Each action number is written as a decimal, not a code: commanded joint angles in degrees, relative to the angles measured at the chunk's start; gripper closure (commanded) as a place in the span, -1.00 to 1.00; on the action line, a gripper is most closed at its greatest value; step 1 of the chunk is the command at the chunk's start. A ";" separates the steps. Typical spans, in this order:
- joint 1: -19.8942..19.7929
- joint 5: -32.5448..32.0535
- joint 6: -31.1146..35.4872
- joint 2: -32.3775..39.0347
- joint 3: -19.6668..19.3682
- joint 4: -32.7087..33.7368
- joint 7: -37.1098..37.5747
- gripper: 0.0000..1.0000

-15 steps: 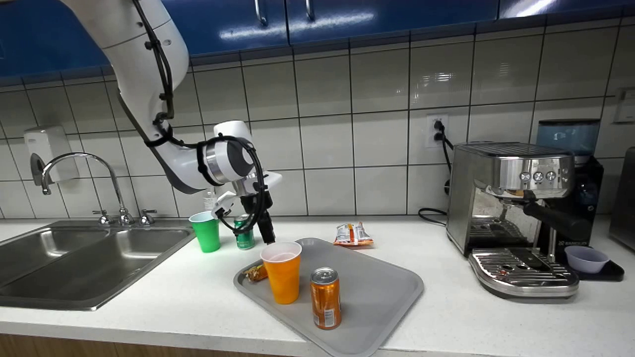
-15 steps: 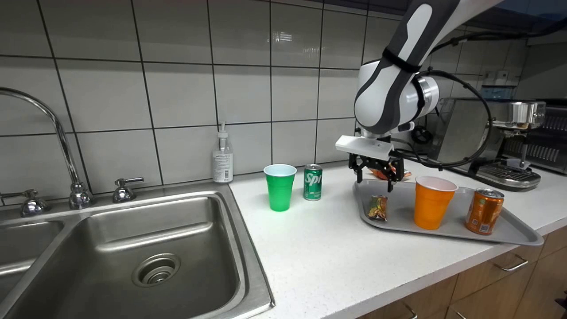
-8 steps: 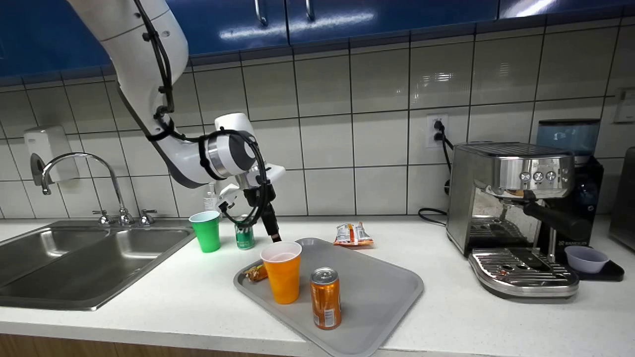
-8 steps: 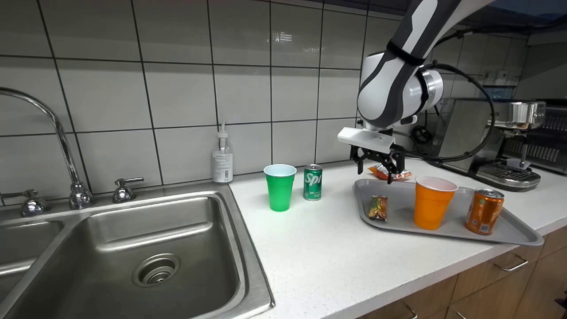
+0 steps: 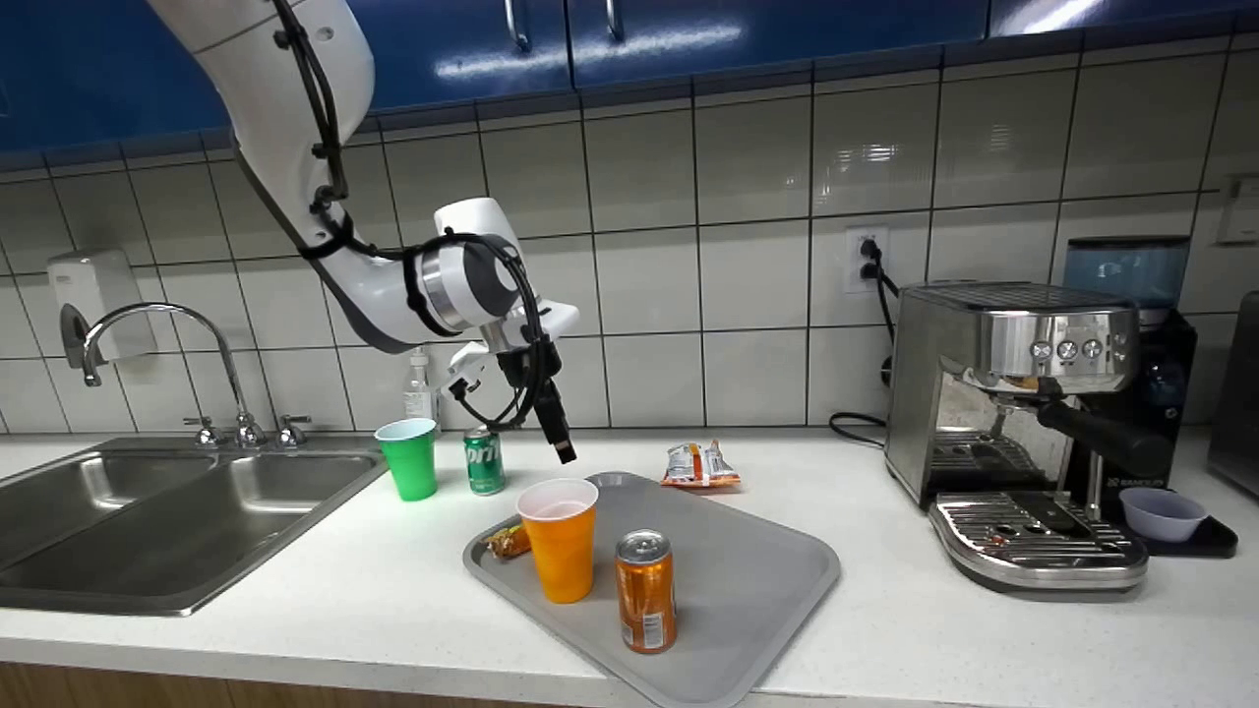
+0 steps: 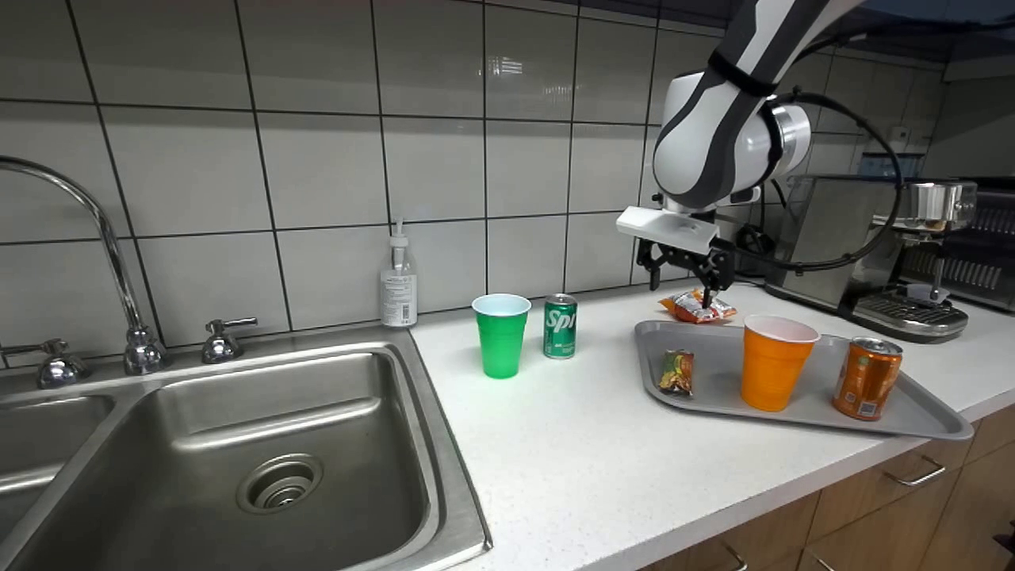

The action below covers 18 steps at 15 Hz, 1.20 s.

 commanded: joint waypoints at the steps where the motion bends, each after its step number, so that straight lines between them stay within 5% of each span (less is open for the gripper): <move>1: -0.80 -1.33 0.56 -2.86 -0.86 -1.68 -1.51 -1.00; 18: -1.10 -1.73 -0.08 -2.53 -2.24 -0.41 -0.46 -1.00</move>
